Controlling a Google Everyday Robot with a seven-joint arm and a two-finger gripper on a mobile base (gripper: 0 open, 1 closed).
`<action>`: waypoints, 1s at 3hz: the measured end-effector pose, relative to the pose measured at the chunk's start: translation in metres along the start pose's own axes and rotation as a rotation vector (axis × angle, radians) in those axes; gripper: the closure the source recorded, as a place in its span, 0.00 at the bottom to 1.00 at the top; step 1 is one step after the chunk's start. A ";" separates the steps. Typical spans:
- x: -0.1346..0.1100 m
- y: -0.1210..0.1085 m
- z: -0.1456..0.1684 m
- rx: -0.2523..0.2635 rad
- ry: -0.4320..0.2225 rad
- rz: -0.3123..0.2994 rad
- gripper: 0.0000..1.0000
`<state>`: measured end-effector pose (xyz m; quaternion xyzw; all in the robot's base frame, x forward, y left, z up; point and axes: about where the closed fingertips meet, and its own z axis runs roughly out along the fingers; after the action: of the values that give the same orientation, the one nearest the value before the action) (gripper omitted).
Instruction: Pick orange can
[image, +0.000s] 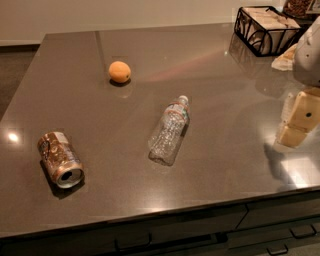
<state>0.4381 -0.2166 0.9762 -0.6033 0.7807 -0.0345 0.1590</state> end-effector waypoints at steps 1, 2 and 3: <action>0.000 0.000 0.000 0.000 0.000 0.000 0.00; -0.007 -0.002 0.001 0.000 -0.014 -0.013 0.00; -0.033 -0.008 0.008 0.002 -0.041 -0.097 0.00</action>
Offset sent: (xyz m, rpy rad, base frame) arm 0.0097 0.0152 -0.0023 0.0247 0.0101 0.0443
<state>0.4551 -0.1859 0.9771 -0.6407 0.7472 -0.0304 0.1740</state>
